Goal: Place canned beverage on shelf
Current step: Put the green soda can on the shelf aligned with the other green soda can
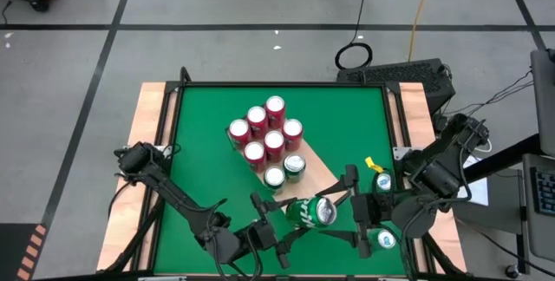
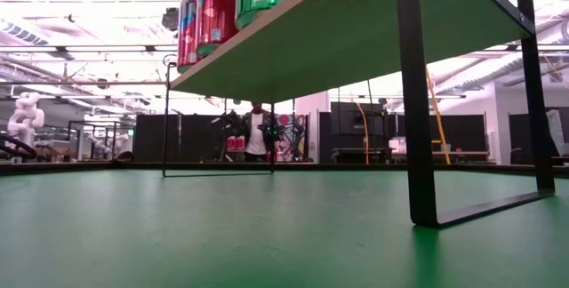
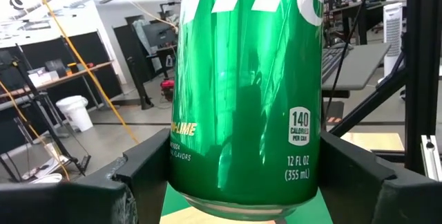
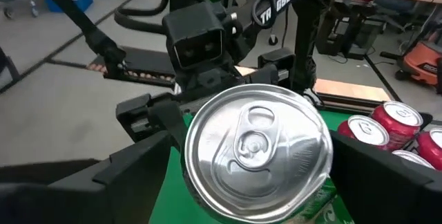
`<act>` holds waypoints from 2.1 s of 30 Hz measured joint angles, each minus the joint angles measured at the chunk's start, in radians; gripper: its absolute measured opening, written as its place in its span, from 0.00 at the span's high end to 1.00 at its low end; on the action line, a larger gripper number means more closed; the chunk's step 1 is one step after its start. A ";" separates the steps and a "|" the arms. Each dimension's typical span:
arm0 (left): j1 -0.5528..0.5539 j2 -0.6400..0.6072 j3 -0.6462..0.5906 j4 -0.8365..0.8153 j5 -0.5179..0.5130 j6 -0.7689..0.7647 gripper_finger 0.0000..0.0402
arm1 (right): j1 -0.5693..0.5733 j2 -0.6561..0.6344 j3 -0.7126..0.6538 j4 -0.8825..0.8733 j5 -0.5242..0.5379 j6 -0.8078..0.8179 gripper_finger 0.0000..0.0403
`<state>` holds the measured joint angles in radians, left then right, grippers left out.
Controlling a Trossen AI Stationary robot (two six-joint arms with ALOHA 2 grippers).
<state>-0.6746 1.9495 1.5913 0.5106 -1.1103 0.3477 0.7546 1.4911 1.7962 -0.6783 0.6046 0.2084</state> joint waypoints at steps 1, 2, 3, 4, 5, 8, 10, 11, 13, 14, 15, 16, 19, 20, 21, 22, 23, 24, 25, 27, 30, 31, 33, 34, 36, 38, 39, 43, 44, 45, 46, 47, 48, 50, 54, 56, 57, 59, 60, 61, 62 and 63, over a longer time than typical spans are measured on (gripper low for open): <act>0.000 0.000 0.000 0.000 0.000 -0.001 0.29 | -0.002 0.003 0.000 -0.007 0.000 -0.006 0.10; 0.001 0.001 0.000 0.000 0.000 -0.002 0.29 | -0.003 0.005 0.000 -0.011 -0.001 -0.014 0.09; 0.001 0.001 0.000 0.001 0.000 -0.002 0.29 | -0.003 0.007 0.000 -0.011 -0.001 -0.023 0.09; 0.002 0.001 0.000 0.001 0.000 -0.002 0.29 | -0.003 0.008 0.000 -0.009 -0.001 -0.033 0.08; 0.002 0.001 0.000 0.003 0.001 -0.002 0.29 | -0.003 0.008 0.000 -0.007 -0.001 -0.039 0.08; 0.005 0.001 0.000 0.007 0.006 -0.014 0.29 | -0.011 0.008 0.000 -0.007 0.001 -0.044 0.08; 0.008 0.001 0.000 0.007 0.005 -0.024 0.29 | -0.016 0.008 0.000 -0.012 0.008 -0.045 0.09; 0.011 0.001 0.000 0.007 0.005 -0.026 0.29 | -0.018 0.008 0.000 -0.016 0.014 -0.045 0.09; 0.015 0.001 0.000 0.007 0.006 -0.028 0.29 | -0.026 0.009 0.000 -0.021 0.016 -0.045 0.10; 0.015 0.001 0.000 0.007 0.007 -0.028 0.29 | -0.029 0.009 0.000 -0.024 0.015 -0.045 0.10; 0.016 0.001 0.000 0.007 0.007 -0.028 0.29 | -0.032 0.009 0.000 -0.026 0.015 -0.045 0.10; 0.016 0.001 0.000 0.007 0.008 -0.028 0.29 | -0.035 0.009 0.000 -0.029 0.014 -0.044 0.10; 0.016 0.001 0.000 0.007 0.010 -0.028 0.29 | -0.035 0.010 0.000 -0.030 0.014 -0.045 0.12; 0.016 0.001 0.000 0.007 0.011 -0.028 0.29 | -0.035 0.010 0.000 -0.030 0.014 -0.045 0.13; 0.015 0.001 0.000 0.007 0.013 -0.028 0.29 | -0.035 0.010 0.000 -0.030 0.015 -0.046 0.14; 0.015 0.001 0.000 0.007 0.014 -0.028 0.29 | -0.035 0.010 0.000 -0.030 0.015 -0.047 0.16; 0.015 0.001 0.000 0.006 0.015 -0.028 0.29 | -0.035 0.010 0.000 -0.030 0.015 -0.048 0.18; 0.015 0.001 0.000 0.005 0.015 -0.027 0.29 | -0.035 0.010 0.000 -0.031 0.015 -0.048 0.20; 0.015 0.001 0.000 0.003 0.017 -0.027 0.29 | -0.035 0.010 0.000 -0.033 0.015 -0.048 0.22; 0.015 0.001 0.000 0.001 0.018 -0.025 0.29 | -0.035 0.010 0.000 -0.037 0.015 -0.046 0.25; 0.015 0.001 0.000 -0.005 0.024 -0.026 0.28 | -0.035 0.009 0.000 -0.051 0.017 -0.040 0.26; 0.015 0.001 0.000 -0.007 0.027 -0.024 0.27 | -0.035 0.009 0.000 -0.058 0.018 -0.039 0.26; 0.016 0.001 0.000 -0.010 0.031 -0.024 0.23 | -0.035 0.008 0.000 -0.075 0.018 -0.038 0.24; 0.016 0.001 0.000 -0.010 0.032 -0.027 0.20 | -0.035 0.007 0.000 -0.085 0.018 -0.039 0.24; 0.011 -0.001 0.000 0.002 0.042 -0.030 0.12 | -0.035 0.006 0.000 -0.112 0.013 -0.042 0.23; 0.002 -0.006 0.003 0.013 0.041 -0.032 0.04 | -0.036 0.003 -0.004 -0.161 0.002 -0.049 0.23; -0.004 -0.007 0.003 0.016 0.040 -0.031 0.03 | -0.037 0.001 -0.004 -0.170 -0.011 -0.051 0.24; -0.030 -0.025 0.002 0.005 0.035 -0.028 0.05 | -0.056 -0.027 -0.004 -0.263 -0.063 -0.045 0.25; -0.036 -0.037 0.002 0.006 0.033 -0.025 0.06 | -0.061 -0.035 -0.003 -0.282 -0.071 -0.045 0.25; -0.042 -0.052 0.002 0.005 0.027 -0.021 0.06 | -0.068 -0.039 -0.001 -0.299 -0.084 -0.050 0.25; -0.048 -0.068 0.002 -0.004 0.024 -0.020 0.06 | -0.076 -0.044 -0.001 -0.321 -0.097 -0.061 0.24; -0.052 -0.083 0.002 -0.021 0.024 -0.023 0.06 | -0.086 -0.046 -0.001 -0.350 -0.111 -0.077 0.24; -0.056 -0.098 0.003 -0.042 0.024 -0.028 0.06 | -0.097 -0.051 -0.001 -0.377 -0.130 -0.095 0.24; -0.066 -0.132 0.002 -0.099 0.024 -0.032 0.06 | -0.124 -0.063 -0.002 -0.407 -0.175 -0.129 0.24; -0.079 -0.218 0.002 -0.294 0.039 -0.140 0.06 | -0.195 -0.085 -0.002 -0.469 -0.262 -0.191 0.24; -0.084 -0.253 0.002 -0.420 0.070 -0.229 0.06 | -0.236 -0.087 -0.002 -0.492 -0.297 -0.214 0.24; -0.085 -0.266 0.002 -0.473 0.082 -0.272 0.06 | -0.259 -0.087 -0.002 -0.497 -0.309 -0.228 0.24; -0.092 -0.284 0.002 -0.569 0.088 -0.345 0.06 | -0.304 -0.086 -0.002 -0.500 -0.337 -0.257 0.24; -0.097 -0.293 0.002 -0.609 0.088 -0.374 0.06 | -0.325 -0.087 -0.002 -0.504 -0.352 -0.272 0.24; -0.103 -0.300 0.002 -0.646 0.088 -0.403 0.06 | -0.348 -0.087 -0.002 -0.509 -0.372 -0.289 0.24; -0.107 -0.304 0.002 -0.675 0.087 -0.428 0.06 | -0.368 -0.088 -0.002 -0.512 -0.391 -0.308 0.24; -0.113 -0.305 0.002 -0.701 0.086 -0.448 0.06 | -0.388 -0.088 -0.002 -0.512 -0.412 -0.327 0.24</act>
<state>-0.7872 1.6441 1.5932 -0.1903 -1.0242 -0.1005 0.3666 1.4033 1.7947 -1.1905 0.1930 -0.1190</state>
